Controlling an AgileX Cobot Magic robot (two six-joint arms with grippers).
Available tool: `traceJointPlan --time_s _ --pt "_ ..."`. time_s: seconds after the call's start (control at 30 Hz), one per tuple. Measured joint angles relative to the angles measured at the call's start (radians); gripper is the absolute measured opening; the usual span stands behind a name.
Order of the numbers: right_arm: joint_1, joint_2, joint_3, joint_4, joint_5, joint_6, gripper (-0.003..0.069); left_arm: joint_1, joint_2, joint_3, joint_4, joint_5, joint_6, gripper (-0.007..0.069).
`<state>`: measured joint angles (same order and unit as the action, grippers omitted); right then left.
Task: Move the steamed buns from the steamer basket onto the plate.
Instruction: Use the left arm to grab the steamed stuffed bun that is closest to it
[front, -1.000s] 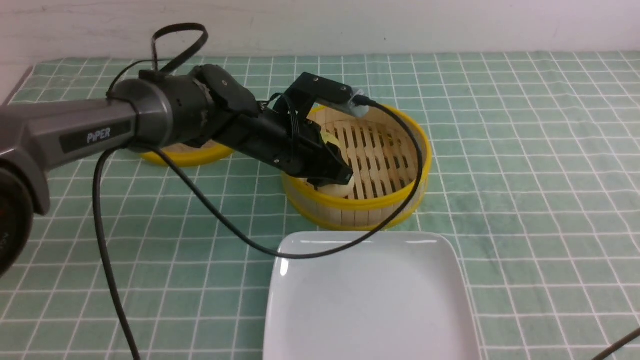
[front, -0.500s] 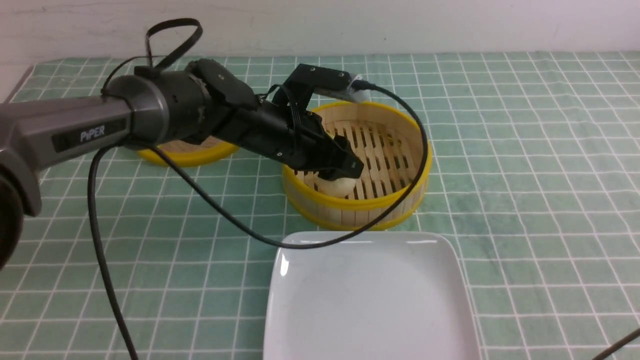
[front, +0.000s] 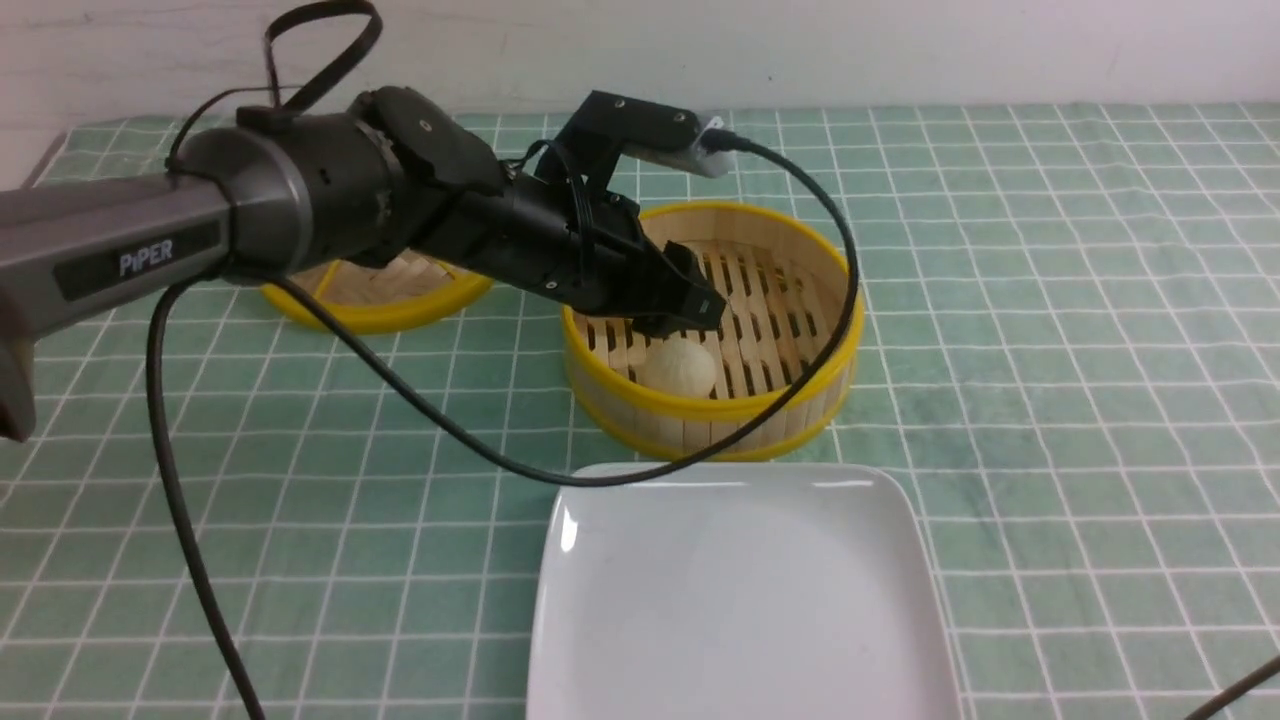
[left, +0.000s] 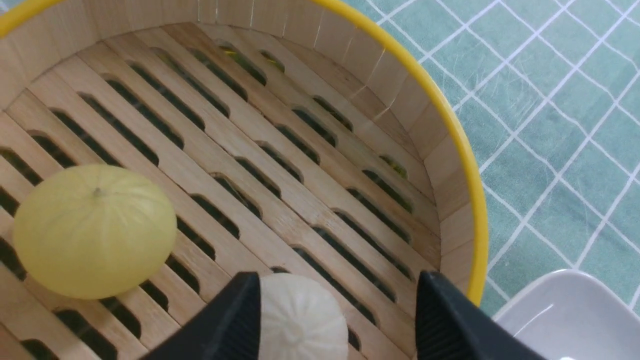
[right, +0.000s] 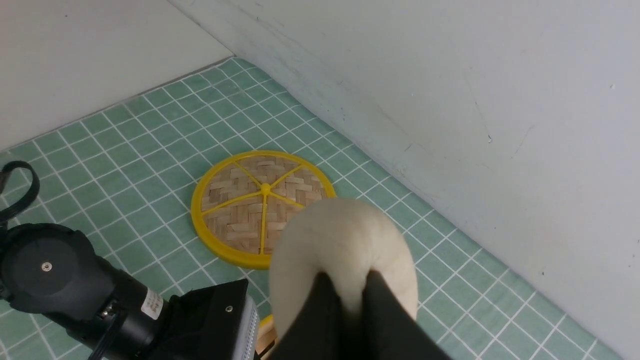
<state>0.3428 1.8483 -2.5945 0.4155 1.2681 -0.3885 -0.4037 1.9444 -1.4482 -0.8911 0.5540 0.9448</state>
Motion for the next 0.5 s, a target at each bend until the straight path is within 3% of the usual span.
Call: traceJointPlan --time_s 0.5 --pt "0.0 0.0 0.0 0.023 0.0 -0.008 0.0033 0.0 0.085 0.0 0.023 -0.008 -0.043 0.0418"
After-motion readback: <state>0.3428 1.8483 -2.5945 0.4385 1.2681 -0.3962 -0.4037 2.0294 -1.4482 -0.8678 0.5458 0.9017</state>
